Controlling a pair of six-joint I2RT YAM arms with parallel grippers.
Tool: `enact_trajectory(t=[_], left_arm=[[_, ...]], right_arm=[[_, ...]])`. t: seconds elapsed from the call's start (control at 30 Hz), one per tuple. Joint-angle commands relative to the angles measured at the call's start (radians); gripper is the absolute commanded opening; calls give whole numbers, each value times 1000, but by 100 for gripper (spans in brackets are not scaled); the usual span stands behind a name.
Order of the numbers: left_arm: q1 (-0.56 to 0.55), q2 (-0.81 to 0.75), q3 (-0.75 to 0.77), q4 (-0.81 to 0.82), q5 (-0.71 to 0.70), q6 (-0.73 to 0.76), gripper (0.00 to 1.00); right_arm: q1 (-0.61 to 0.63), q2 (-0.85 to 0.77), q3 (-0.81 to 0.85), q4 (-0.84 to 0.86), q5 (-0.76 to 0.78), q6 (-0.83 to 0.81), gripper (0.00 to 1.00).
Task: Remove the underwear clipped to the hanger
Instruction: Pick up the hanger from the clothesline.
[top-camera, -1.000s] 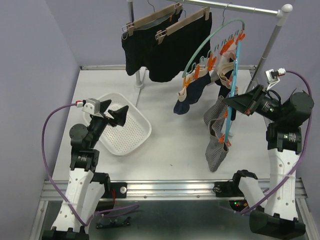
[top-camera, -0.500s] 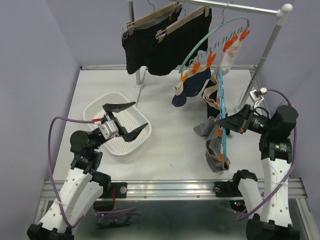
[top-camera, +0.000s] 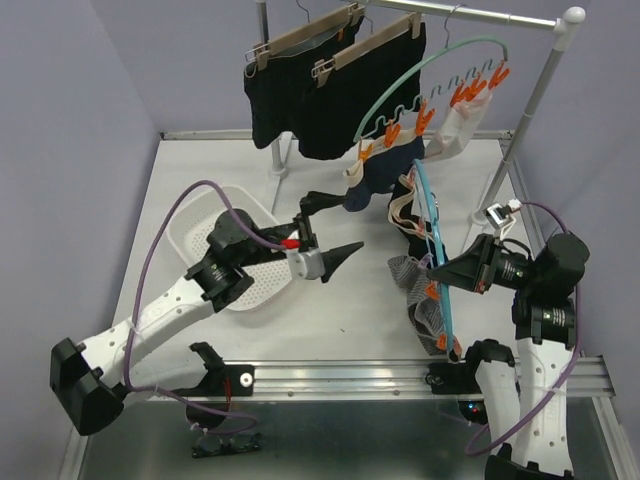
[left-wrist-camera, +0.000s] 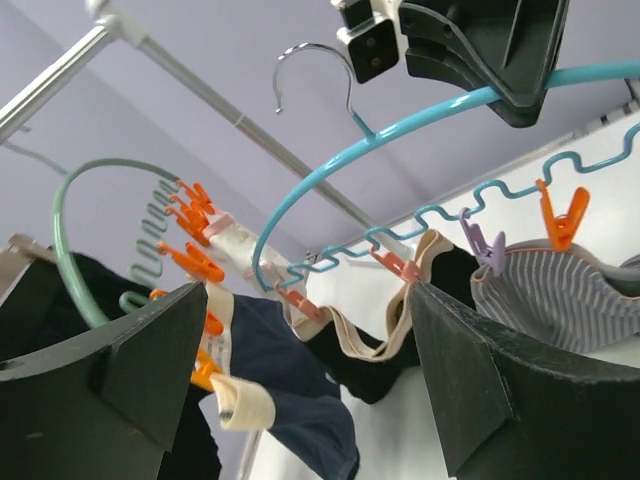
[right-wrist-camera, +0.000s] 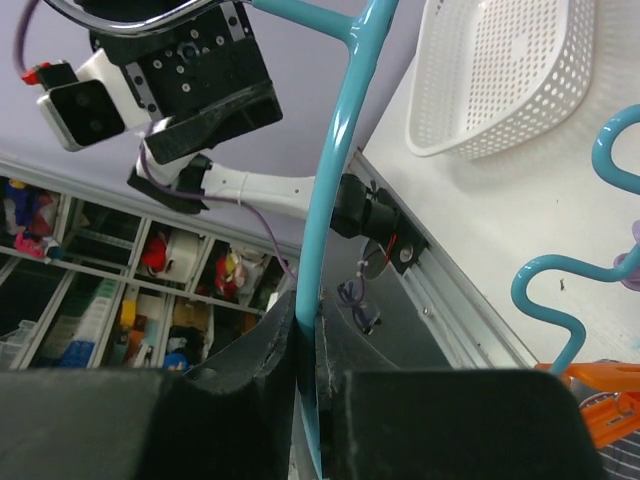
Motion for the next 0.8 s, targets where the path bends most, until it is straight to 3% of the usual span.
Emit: enact_trajectory(t=[0.0,0.3,0.77], left_arm=[[-102,109,139,-68,-153,258,92],[-144,374,314,-106,-145,388,88],[-199,549,441,-40,-188,449,85]], right_arm=[[-4,-33,-51,55,-66,48,1],[-4,-64,-48,53,-112,80,1],[-4,-76,-25,21,-117,74,1]])
